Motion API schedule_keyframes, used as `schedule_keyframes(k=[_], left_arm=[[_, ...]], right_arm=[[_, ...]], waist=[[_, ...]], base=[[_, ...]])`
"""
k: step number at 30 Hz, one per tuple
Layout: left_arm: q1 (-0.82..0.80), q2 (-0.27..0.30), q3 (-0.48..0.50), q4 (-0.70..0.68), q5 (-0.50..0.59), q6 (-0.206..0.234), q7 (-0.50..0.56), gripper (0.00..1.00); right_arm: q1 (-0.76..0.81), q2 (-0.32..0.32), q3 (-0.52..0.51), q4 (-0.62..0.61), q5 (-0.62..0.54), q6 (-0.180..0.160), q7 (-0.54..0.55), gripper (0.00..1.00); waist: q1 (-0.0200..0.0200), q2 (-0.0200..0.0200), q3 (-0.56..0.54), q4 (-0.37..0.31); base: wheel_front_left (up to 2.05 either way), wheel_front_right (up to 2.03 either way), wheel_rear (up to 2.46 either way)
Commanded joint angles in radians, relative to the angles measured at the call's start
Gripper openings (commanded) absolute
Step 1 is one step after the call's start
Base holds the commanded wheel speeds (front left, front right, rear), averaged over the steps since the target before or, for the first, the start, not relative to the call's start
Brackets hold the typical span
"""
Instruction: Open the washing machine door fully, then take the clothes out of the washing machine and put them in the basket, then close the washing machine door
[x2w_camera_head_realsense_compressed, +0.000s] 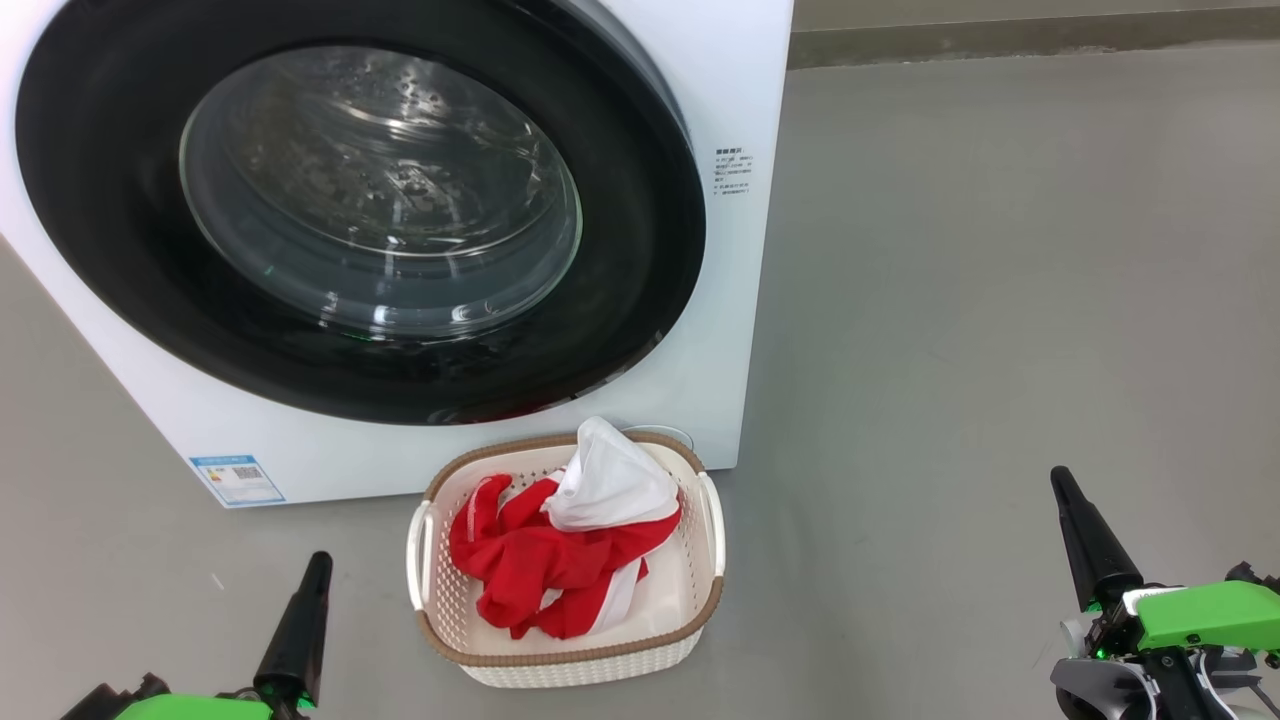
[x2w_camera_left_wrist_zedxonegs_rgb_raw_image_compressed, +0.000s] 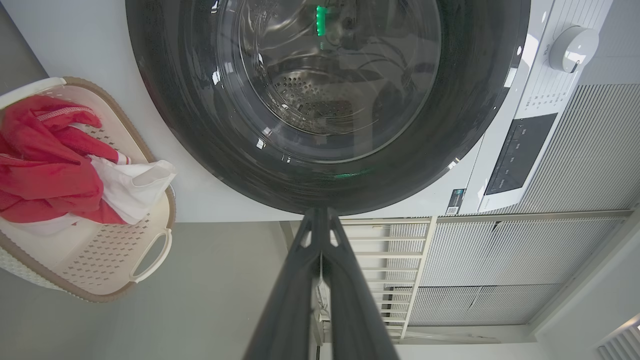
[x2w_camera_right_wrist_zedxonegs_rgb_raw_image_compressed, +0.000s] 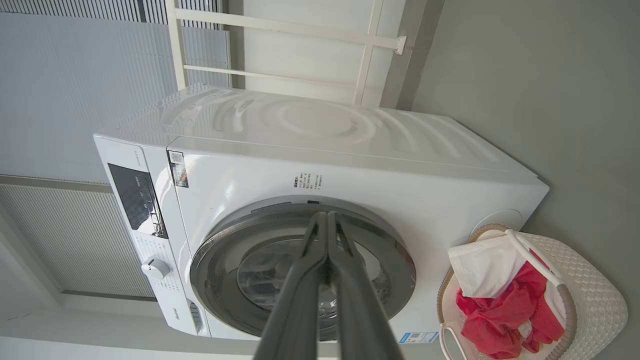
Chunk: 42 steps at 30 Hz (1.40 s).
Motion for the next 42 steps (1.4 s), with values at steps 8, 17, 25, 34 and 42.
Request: schedule_keyframes(k=[8, 17, 25, 34, 42], left_arm=[[-0.040, 0.011, 0.035, -0.028, -0.007, -0.007, 0.004, 0.00], [-0.040, 0.011, 0.035, -0.028, -0.007, -0.007, 0.004, 0.00], [-0.040, 0.011, 0.035, -0.028, -0.007, -0.007, 0.004, 0.00], [-0.040, 0.011, 0.035, -0.028, -0.007, -0.007, 0.004, 0.00], [-0.040, 0.011, 0.035, -0.028, -0.007, -0.007, 0.004, 0.00]], right_arm=[[-0.043, -0.015, 0.019, -0.029, 0.004, 0.001, 0.006, 0.00], [-0.043, -0.015, 0.019, -0.029, 0.004, 0.001, 0.006, 0.00], [-0.043, -0.015, 0.019, -0.029, 0.004, 0.001, 0.006, 0.00], [-0.043, -0.015, 0.019, -0.029, 0.004, 0.001, 0.006, 0.00], [-0.043, -0.015, 0.019, -0.029, 0.004, 0.001, 0.006, 0.00]], waist=[[0.0000, 0.0000, 0.000, 0.000], [0.0000, 0.0000, 0.000, 0.000], [0.0000, 0.0000, 0.000, 0.000], [0.0000, 0.0000, 0.000, 0.000], [0.0000, 0.0000, 0.000, 0.000]], base=[[0.00, 0.00, 0.00], [0.00, 0.00, 0.00], [0.00, 0.00, 0.00], [0.00, 0.00, 0.00], [0.00, 0.00, 0.00]])
